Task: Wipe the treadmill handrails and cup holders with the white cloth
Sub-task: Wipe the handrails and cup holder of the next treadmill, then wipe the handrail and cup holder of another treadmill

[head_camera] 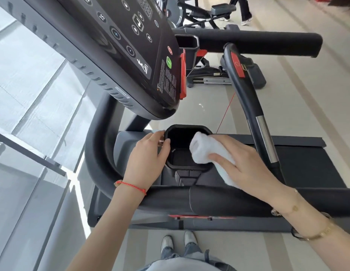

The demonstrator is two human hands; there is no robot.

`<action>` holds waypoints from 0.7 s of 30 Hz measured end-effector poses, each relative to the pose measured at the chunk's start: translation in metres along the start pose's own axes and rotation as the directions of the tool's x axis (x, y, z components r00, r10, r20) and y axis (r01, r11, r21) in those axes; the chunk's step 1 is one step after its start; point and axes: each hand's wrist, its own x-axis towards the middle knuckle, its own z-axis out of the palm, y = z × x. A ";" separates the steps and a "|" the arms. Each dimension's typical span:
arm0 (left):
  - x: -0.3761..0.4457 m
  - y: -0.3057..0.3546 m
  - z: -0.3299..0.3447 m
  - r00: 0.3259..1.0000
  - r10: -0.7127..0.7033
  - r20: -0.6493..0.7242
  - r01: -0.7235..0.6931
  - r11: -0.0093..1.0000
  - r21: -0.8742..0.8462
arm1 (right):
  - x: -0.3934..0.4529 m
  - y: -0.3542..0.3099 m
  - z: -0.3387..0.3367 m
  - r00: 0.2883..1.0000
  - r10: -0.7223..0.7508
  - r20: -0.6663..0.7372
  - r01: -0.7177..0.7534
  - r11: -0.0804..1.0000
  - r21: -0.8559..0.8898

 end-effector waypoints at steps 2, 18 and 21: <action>-0.001 0.001 -0.001 1.000 0.019 0.002 -0.019 0.999 0.026 | -0.004 -0.004 0.000 0.990 0.061 -0.128 -0.067 0.997 -0.041; -0.020 0.070 -0.001 0.886 0.410 0.215 -0.400 0.912 -0.093 | -0.094 -0.046 -0.018 0.812 0.206 -0.547 -0.368 0.907 -0.205; -0.031 0.088 0.007 0.833 0.486 0.263 -0.463 0.874 -0.150 | -0.131 -0.046 -0.025 0.759 0.263 -0.595 -0.455 0.869 -0.196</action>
